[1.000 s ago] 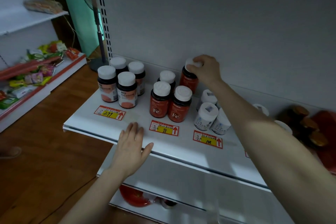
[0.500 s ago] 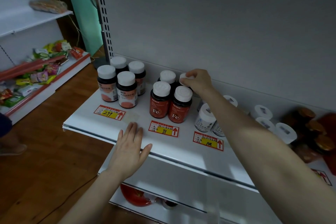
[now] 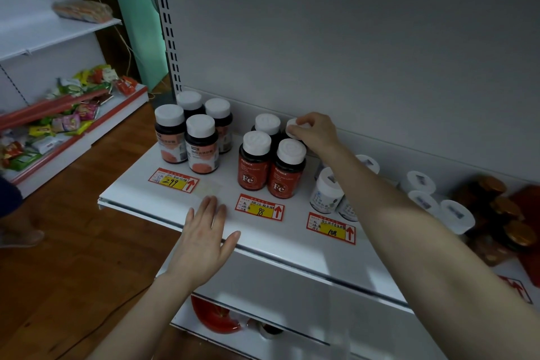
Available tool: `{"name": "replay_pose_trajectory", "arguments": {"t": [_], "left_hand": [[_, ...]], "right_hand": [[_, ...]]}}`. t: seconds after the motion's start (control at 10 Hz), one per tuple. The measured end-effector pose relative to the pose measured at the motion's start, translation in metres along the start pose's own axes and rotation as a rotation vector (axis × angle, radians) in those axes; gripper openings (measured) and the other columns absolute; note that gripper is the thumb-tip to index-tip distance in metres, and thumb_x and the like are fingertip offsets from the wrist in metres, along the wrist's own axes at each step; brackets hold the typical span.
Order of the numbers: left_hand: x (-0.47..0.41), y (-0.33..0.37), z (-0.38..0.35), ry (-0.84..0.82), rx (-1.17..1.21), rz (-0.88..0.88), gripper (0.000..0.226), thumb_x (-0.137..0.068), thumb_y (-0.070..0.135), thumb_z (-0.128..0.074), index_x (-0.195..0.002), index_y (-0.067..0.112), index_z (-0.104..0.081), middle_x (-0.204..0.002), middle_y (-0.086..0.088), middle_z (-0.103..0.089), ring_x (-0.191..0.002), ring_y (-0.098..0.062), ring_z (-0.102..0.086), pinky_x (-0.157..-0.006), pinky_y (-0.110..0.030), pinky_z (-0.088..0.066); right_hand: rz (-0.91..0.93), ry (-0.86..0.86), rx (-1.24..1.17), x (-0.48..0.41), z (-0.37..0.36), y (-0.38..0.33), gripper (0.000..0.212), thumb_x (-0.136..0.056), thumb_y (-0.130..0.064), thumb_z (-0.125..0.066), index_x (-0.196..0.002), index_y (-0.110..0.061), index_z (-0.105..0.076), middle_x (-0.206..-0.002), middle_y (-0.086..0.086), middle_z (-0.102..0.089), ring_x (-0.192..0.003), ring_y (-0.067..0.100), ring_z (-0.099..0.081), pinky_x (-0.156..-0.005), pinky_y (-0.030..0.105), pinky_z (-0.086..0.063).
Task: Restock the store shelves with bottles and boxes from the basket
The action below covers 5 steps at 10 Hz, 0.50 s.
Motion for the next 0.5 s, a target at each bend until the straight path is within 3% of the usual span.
{"name": "replay_pose_trajectory", "arguments": {"t": [0.4,0.5], "left_hand": [[0.000,-0.005,-0.004,0.047,-0.069,-0.046,0.077,-0.096,0.053,-0.010,-0.114,-0.001,-0.061,-0.121,-0.025,-0.059,-0.118,-0.040,-0.053,-0.090,-0.054,-0.044],[0.001,-0.002,-0.004,0.086,-0.050,-0.016,0.070,-0.095,0.051,-0.020,-0.112,-0.002,-0.061,-0.120,-0.027,-0.058,-0.116,-0.042,-0.053,-0.087,-0.056,-0.045]], "right_hand": [[0.069,-0.002,0.034,0.007,0.005,-0.008,0.030,-0.089,-0.022,-0.057,-0.109,-0.001,-0.063,-0.117,0.011,-0.062,-0.110,0.024,-0.055,-0.089,0.028,-0.042],[0.116,0.081,0.045,0.011,0.011,-0.012,0.029,-0.089,-0.021,-0.055,-0.112,-0.004,-0.062,-0.121,0.009,-0.061,-0.113,0.021,-0.054,-0.085,0.018,-0.035]]}}
Point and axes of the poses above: each hand's wrist, its own x-axis away from the middle knuckle, its own z-axis out of the back of the hand, y = z × x, the point moved 1 cm from there along -x, towards the middle knuckle
